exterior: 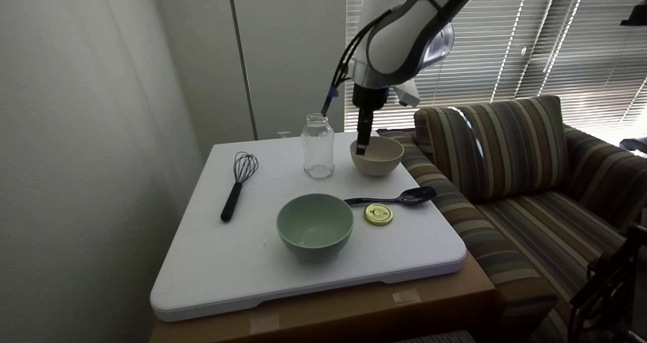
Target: Move the bowl that's closest to the couch slightly to the right then move it back
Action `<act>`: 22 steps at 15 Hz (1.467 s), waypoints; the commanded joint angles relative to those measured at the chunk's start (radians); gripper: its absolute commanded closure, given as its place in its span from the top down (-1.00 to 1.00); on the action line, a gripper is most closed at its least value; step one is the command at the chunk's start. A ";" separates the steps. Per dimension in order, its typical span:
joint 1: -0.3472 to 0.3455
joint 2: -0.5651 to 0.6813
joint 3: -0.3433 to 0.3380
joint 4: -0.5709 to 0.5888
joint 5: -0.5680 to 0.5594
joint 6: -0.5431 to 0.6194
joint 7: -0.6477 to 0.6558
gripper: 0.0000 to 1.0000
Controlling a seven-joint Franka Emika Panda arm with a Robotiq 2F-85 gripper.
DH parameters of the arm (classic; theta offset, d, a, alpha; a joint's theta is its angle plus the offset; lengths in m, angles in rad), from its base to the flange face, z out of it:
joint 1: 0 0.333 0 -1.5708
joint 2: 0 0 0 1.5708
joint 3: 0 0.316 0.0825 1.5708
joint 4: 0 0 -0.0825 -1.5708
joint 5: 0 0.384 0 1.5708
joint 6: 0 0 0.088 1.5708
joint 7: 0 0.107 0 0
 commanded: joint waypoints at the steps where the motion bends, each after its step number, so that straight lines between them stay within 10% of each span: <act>1: -0.021 0.057 0.002 0.009 -0.048 0.099 -0.045 1.00; 5: -0.049 0.088 0.020 0.015 -0.052 0.136 -0.043 1.00; 7: -0.055 0.096 0.024 0.017 -0.049 0.139 -0.039 0.46; 17: -0.048 0.102 -0.001 0.006 -0.080 0.130 -0.044 -0.94; 22: -0.088 0.076 -0.017 0.023 -0.127 0.116 -0.116 -0.98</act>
